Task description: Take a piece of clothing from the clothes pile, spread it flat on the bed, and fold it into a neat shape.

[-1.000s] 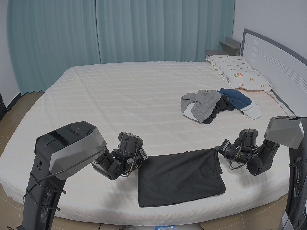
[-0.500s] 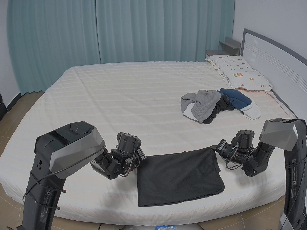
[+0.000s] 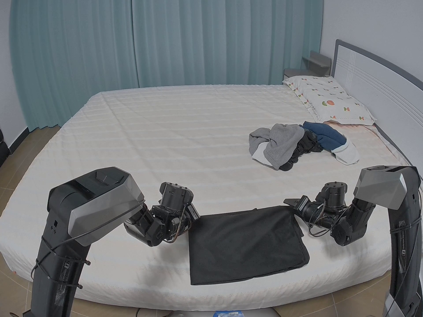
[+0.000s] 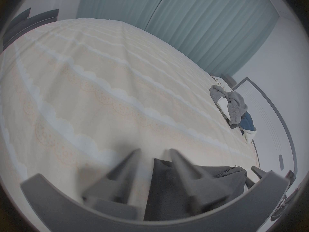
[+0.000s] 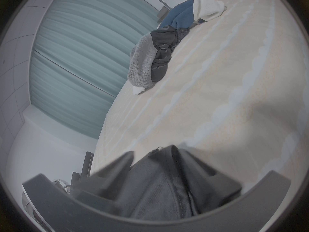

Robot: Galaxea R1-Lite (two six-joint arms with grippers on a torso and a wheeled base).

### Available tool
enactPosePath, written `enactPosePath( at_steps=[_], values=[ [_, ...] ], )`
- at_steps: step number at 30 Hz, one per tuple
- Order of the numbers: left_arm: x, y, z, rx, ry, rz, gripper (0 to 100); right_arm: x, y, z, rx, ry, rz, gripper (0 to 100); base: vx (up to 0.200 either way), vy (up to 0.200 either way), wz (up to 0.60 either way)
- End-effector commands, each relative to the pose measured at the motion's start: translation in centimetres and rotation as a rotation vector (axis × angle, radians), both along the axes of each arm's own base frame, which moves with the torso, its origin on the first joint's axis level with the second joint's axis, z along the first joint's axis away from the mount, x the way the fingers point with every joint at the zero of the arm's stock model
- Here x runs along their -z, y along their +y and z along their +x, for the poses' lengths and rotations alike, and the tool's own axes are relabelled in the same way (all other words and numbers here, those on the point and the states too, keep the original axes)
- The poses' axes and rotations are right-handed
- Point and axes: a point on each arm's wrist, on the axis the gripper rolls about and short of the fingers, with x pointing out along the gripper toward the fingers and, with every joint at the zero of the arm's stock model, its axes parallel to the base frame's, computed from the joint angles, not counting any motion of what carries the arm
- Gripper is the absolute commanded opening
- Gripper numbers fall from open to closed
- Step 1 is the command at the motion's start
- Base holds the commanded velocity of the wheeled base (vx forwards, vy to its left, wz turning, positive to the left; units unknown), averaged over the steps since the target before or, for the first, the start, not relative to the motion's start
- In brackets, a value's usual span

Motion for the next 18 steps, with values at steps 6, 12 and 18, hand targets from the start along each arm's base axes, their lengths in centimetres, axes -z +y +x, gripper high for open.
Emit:
enactPosePath(
  at_steps=[6,12,18],
  values=[
    [-0.4,0.2,-0.2,-0.024,-0.001,-0.029,100,-4.6,-1.1,-4.4,-0.006,0.008,-0.013,100,0.000,0.000,0.00],
    [-1.8,0.9,-1.5,-0.041,0.018,-0.061,100,-4.7,-0.8,-9.5,-0.185,0.084,-0.088,100,0.000,0.000,0.00],
    [-2.7,2.5,-1.4,-0.062,0.020,-0.078,100,-3.1,0.1,-11.7,-0.318,0.158,-0.190,100,0.000,0.000,0.00]
  ],
)
